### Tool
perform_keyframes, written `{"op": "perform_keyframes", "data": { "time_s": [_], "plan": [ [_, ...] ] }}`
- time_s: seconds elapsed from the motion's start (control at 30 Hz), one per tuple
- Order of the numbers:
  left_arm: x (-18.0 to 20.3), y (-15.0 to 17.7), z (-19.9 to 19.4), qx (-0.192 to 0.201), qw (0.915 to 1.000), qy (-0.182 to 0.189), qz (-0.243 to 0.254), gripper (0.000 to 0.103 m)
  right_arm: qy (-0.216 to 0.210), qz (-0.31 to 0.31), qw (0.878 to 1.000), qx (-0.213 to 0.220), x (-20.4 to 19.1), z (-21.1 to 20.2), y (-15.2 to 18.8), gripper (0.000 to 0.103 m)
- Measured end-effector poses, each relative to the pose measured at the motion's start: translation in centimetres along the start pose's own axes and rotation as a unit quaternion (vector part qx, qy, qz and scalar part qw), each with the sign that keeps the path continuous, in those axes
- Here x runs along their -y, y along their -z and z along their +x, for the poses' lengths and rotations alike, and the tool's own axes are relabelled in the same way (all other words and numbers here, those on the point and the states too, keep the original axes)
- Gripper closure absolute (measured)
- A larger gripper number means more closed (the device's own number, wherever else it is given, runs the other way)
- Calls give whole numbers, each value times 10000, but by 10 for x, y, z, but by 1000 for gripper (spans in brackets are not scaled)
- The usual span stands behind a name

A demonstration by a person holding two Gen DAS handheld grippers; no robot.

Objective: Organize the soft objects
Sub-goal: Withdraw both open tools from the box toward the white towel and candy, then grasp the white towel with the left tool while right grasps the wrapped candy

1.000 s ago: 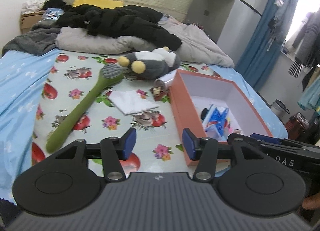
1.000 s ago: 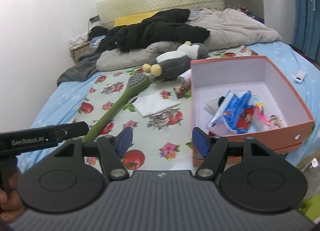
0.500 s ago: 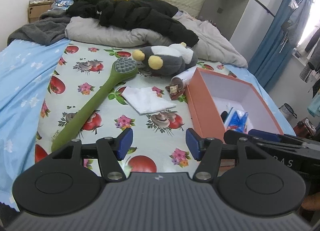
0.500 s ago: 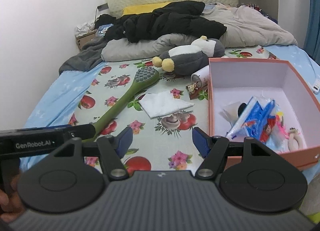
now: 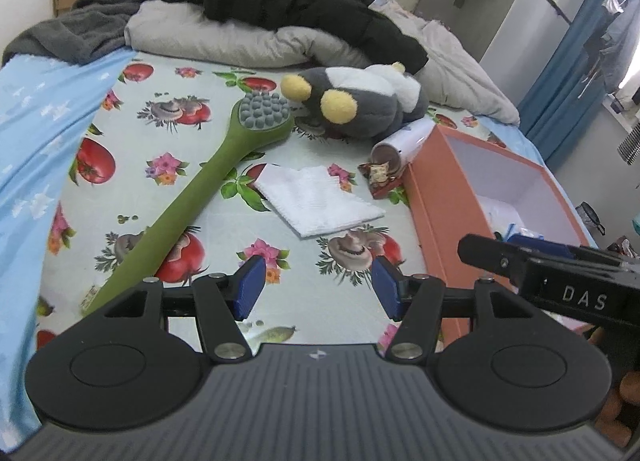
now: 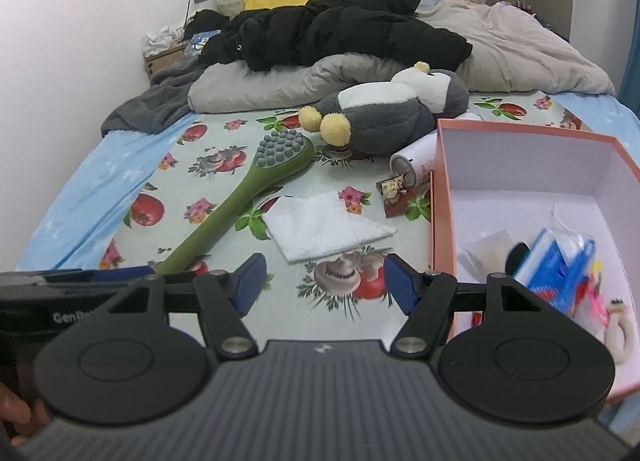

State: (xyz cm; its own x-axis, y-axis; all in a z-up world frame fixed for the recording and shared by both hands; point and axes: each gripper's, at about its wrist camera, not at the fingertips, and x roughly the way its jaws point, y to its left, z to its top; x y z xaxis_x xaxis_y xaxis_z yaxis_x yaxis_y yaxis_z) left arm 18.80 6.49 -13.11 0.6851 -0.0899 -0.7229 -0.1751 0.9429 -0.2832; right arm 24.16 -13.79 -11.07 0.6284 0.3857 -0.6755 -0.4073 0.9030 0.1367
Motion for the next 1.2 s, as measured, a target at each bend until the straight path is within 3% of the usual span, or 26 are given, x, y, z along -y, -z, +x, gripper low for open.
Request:
{"op": "perform_keyframes", "data": {
  "time_s": [0.37, 0.63, 0.83, 1.0, 1.2],
  "plan": [
    [-24, -21, 78, -305, 9995, 14, -80, 39, 0, 19, 9999, -107, 4, 72, -31, 36],
    [-36, -32, 124, -490, 9987, 68, -73, 39, 172, -49, 9995, -269, 10, 119, -40, 46],
    [-32, -39, 155, -479, 9986, 190, 155, 38, 453, -254, 9982, -287, 18, 151, -50, 47],
    [-23, -43, 176, -467, 9976, 235, 445, 27, 795, -390, 9954, -378, 24, 182, -57, 49],
    [-13, -48, 198, -438, 9946, 376, 858, 25, 1062, -367, 9922, -542, 34, 217, -64, 52]
  ]
}}
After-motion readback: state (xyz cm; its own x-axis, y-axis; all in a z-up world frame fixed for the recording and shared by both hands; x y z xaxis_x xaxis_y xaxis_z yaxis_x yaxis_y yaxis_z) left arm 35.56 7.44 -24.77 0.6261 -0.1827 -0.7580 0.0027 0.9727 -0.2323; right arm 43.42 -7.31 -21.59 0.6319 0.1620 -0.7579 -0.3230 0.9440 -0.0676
